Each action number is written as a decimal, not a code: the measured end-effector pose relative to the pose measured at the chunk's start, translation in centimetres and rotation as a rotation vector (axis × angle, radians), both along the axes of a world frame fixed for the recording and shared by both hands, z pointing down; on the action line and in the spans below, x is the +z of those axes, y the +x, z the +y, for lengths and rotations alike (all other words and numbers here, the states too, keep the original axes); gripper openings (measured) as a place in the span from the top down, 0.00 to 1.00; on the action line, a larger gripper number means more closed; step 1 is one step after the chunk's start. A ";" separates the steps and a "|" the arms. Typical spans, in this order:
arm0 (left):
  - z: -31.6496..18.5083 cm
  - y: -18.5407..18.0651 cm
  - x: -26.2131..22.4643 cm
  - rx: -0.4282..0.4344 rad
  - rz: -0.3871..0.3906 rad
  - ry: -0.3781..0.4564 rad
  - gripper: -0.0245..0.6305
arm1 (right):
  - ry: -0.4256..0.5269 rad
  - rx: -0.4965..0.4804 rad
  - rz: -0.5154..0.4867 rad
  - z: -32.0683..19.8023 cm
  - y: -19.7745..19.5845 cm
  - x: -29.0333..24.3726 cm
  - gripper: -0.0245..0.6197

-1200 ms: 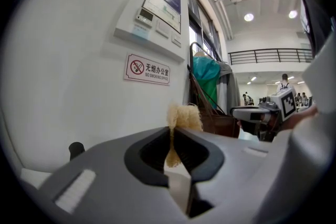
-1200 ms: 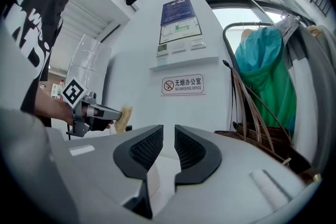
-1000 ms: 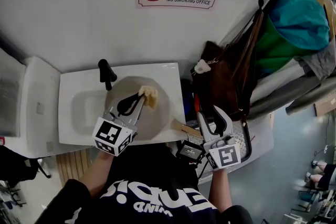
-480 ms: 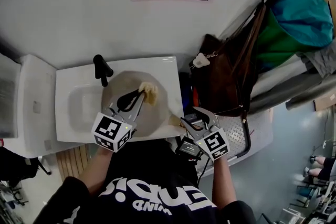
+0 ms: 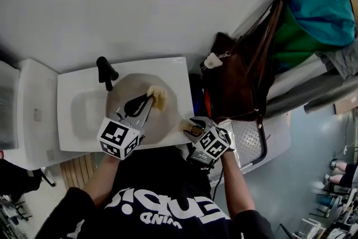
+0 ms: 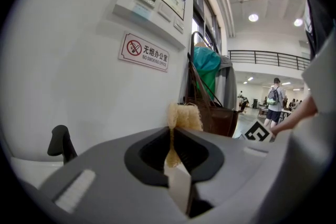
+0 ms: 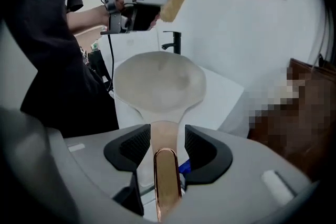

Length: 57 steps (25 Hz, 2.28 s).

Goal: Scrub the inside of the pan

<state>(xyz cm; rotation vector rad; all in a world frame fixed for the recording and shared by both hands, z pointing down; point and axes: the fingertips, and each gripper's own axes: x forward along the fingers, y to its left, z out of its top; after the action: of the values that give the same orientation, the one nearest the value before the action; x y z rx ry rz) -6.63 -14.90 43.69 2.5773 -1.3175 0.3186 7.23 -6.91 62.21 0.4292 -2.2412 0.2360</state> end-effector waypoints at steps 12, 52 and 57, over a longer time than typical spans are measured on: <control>0.0 -0.1 0.7 0.011 -0.003 -0.022 0.93 | -0.097 -0.029 0.066 0.9 -0.2 3.8 0.64; 2.1 3.6 8.7 0.370 -0.221 -0.190 0.93 | -0.214 -0.116 0.204 2.4 -0.4 0.3 0.65; 2.9 5.0 12.1 0.408 -0.274 -0.217 0.93 | -0.222 -0.102 0.202 2.8 -0.3 0.2 0.65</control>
<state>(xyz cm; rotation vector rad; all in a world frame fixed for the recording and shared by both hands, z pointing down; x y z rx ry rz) -1.63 -11.96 55.80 2.6597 -0.7591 0.8609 6.97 -4.10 62.40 0.2095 -2.0061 0.3670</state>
